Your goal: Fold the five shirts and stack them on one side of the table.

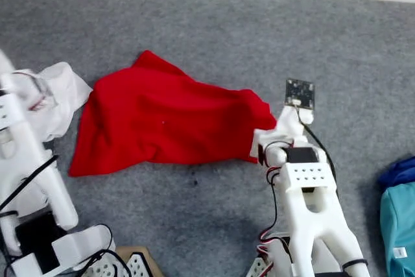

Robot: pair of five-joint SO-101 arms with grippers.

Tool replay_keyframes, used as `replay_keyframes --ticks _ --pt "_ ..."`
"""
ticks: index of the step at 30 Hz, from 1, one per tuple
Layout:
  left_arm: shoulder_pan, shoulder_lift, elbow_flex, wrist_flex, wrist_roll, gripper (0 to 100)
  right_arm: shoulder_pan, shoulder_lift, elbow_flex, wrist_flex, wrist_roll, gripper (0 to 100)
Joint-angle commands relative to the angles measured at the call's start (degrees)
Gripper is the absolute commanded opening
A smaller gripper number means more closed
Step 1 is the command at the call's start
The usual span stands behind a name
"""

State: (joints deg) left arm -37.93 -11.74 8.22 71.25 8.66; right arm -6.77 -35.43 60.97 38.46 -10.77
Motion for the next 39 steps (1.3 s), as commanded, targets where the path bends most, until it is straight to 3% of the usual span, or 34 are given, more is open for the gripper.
replay_keyframes --ticks 1,11,15,25,39 --pt "-2.6 -1.3 -2.4 -2.5 -0.5 17 2.0 0.0 -0.3 -2.5 0.6 9.1" --pt "5.8 5.6 12.7 -16.1 -0.4 17 2.0 0.0 -0.1 -2.5 0.4 9.1" --pt "9.8 8.0 16.2 -20.1 3.9 17 2.0 0.0 -0.1 -2.5 0.4 9.1" --pt "14.3 9.2 16.8 -32.8 13.5 17 -0.3 0.0 -0.1 -2.5 0.8 9.1" --pt "18.8 19.8 16.3 -43.5 13.7 17 -0.3 0.0 -0.1 -2.3 0.8 9.1"
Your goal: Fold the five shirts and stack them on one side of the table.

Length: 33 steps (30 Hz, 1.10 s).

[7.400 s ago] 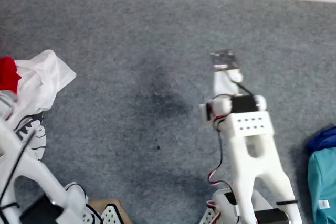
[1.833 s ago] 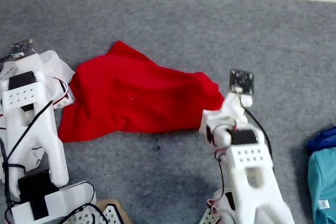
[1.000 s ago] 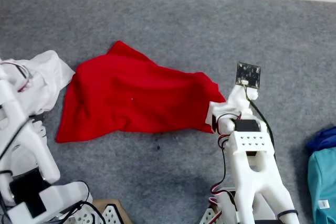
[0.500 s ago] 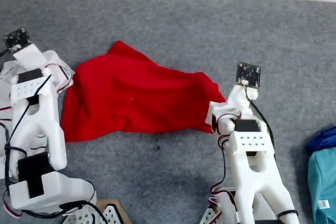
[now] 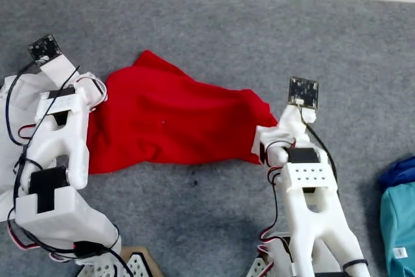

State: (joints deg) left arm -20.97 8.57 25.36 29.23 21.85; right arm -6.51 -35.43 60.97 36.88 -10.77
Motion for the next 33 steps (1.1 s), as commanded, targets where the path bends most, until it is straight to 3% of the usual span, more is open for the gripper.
replay_keyframes --ticks 1,10,18,23,33 --pt "2.2 -0.5 -0.8 -1.5 0.5 17 -0.6 0.0 -0.1 -0.7 0.8 9.1" --pt "2.8 0.0 -0.3 -1.1 0.4 17 -0.6 0.0 -0.1 -0.7 0.8 9.1" --pt "4.6 -0.4 -0.7 5.5 0.3 16 -0.6 0.0 -0.1 -0.7 0.8 9.1" --pt "4.4 -0.3 -0.7 5.6 0.3 1 -0.6 0.0 -0.1 -0.7 0.8 9.1" --pt "4.4 -0.5 -0.8 5.5 0.4 1 -0.6 0.0 -0.1 -0.8 0.8 9.1"
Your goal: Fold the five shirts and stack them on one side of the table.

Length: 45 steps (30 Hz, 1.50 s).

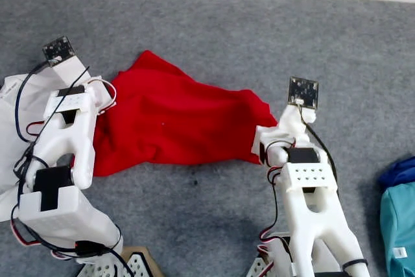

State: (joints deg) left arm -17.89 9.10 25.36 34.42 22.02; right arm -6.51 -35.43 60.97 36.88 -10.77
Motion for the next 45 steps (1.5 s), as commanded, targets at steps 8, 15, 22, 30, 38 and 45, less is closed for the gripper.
replay_keyframes --ticks 8,15,22,30,38,45 --pt "0.0 -1.5 -6.9 1.6 1.2 1 -0.6 0.0 -0.2 -0.9 0.8 9.1" --pt "-2.9 -13.0 -13.2 11.2 8.4 1 -0.6 0.0 -0.2 -0.9 0.8 9.1" --pt "-15.5 -23.6 -12.2 12.9 8.5 1 -0.5 0.0 -0.2 -0.9 0.8 9.1" --pt "-23.7 -26.5 -3.6 13.2 8.5 1 -0.5 0.0 -0.2 -0.9 0.8 9.1" --pt "-18.2 -26.5 9.5 13.0 8.3 1 -0.4 0.0 -0.2 -0.9 0.5 9.1" --pt "-16.7 -26.9 13.6 13.0 8.4 1 -0.3 0.0 -0.3 -0.9 0.5 9.1"
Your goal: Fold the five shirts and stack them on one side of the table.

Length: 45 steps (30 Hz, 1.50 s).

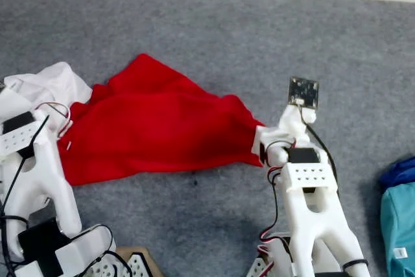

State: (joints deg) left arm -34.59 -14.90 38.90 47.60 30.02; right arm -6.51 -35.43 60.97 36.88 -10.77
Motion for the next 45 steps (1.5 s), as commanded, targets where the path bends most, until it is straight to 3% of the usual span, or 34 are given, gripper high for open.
replay_keyframes --ticks 1,16,25,30,34,38,45 --pt "-0.7 -2.9 0.0 -0.2 0.4 1 -0.3 0.0 -0.3 -0.9 0.5 9.1" --pt "-11.6 -2.9 0.2 -4.0 9.0 1 -0.3 0.0 -0.3 -0.9 0.4 9.1" --pt "-11.9 -2.9 3.0 -4.2 8.7 1 -1.1 0.6 -1.4 0.4 -1.8 9.1" --pt "-10.6 -2.5 3.0 -4.3 8.7 1 -3.4 2.1 -15.2 11.2 -3.0 9.1" --pt "-10.0 -2.5 3.1 -4.3 8.7 1 -5.0 7.2 -26.4 14.1 -2.5 10.8" --pt "-8.9 -2.4 3.3 -4.3 8.5 1 -8.0 16.6 -35.8 14.1 -2.5 17.8" --pt "-8.1 -2.5 7.0 -10.1 8.5 1 -14.2 39.4 -52.7 14.5 -2.5 18.0"
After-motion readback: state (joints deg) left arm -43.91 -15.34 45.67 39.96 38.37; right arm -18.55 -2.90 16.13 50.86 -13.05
